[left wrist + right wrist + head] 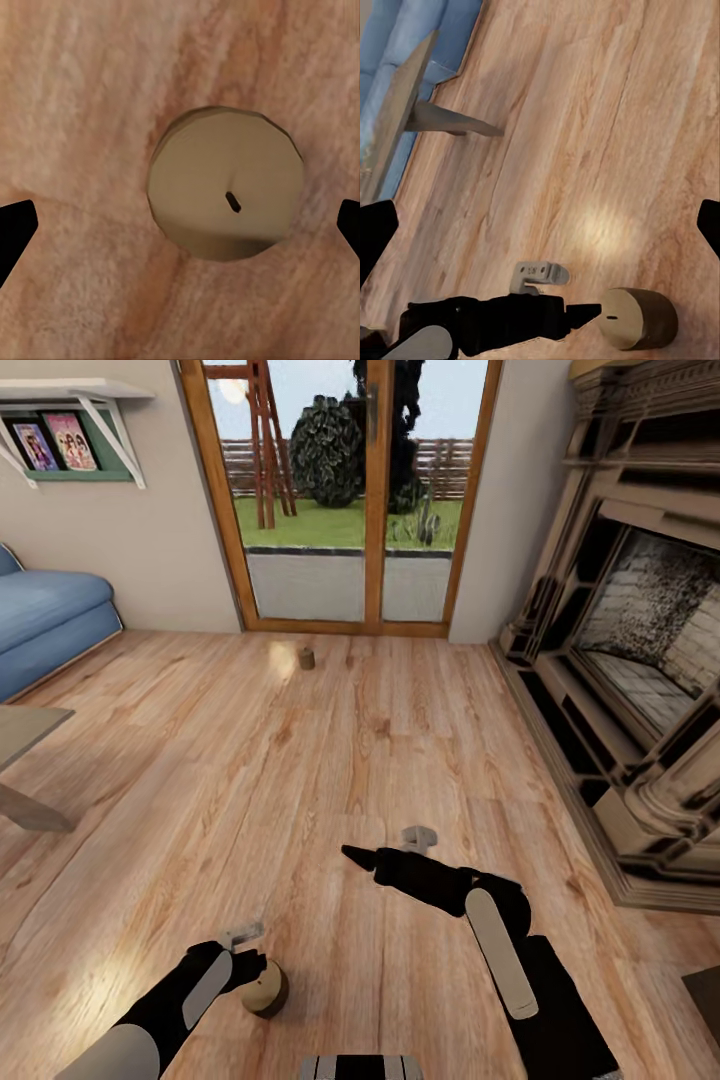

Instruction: Place each of the two pumpkins and all three candles from the living room inside a cabinet in the living room (use any cabinet), then make sure every cabinet is closed, and position the cauldron so it is next to a table in the living room.

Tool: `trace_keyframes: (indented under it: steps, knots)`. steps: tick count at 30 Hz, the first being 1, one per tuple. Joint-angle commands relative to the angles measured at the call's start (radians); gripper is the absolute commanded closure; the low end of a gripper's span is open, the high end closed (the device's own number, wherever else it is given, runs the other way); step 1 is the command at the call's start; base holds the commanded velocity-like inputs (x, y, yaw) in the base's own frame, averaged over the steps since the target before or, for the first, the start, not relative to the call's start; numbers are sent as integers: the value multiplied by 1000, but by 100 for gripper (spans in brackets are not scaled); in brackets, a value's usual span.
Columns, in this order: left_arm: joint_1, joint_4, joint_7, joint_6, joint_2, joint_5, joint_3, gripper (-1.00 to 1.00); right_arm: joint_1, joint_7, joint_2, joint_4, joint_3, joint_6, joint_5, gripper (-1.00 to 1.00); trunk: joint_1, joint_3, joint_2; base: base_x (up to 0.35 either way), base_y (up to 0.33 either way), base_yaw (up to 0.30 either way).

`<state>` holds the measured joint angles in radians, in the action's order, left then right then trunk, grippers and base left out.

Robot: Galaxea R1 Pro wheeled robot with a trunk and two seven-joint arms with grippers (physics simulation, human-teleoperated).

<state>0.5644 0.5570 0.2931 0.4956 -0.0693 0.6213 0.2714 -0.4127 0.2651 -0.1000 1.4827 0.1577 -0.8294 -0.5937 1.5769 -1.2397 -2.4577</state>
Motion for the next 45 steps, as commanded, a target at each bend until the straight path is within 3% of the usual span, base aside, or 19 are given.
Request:
trace_keyframes:
  steps: [1,3,5,9,12,15,32,45]
  knots:
    - [0,0,0,0,0,0,0,-100,0,73,19,-13,-43,0,-3,-100,4,-3,-7,0,0,0]
    - [0,0,0,0,1,0,0,-100,0,216,44,-44,-117,2,-1,-100,12,-9,-21,0,0,0]
    - [0,-1,0,0,2,0,0,-100,0,285,53,-60,-152,3,3,-100,19,-16,-35,0,0,0]
    - [0,-4,0,-16,10,-1,29,-100,0,349,60,-73,-184,5,11,-100,24,-30,-43,0,0,0]
    - [0,-6,0,-50,13,1,79,-100,0,359,60,-75,-188,5,13,-100,26,-42,-44,0,0,0]
    - [0,-6,1,-62,14,2,106,-100,0,361,60,-76,-190,6,14,-100,27,-54,-44,0,0,0]
    - [0,-6,1,-66,14,1,114,-100,0,361,54,-76,-189,7,15,-100,35,-119,-48,0,0,0]
    - [0,-6,0,-66,15,1,115,-100,0,361,52,-76,-188,7,17,-100,38,-146,-50,0,0,0]
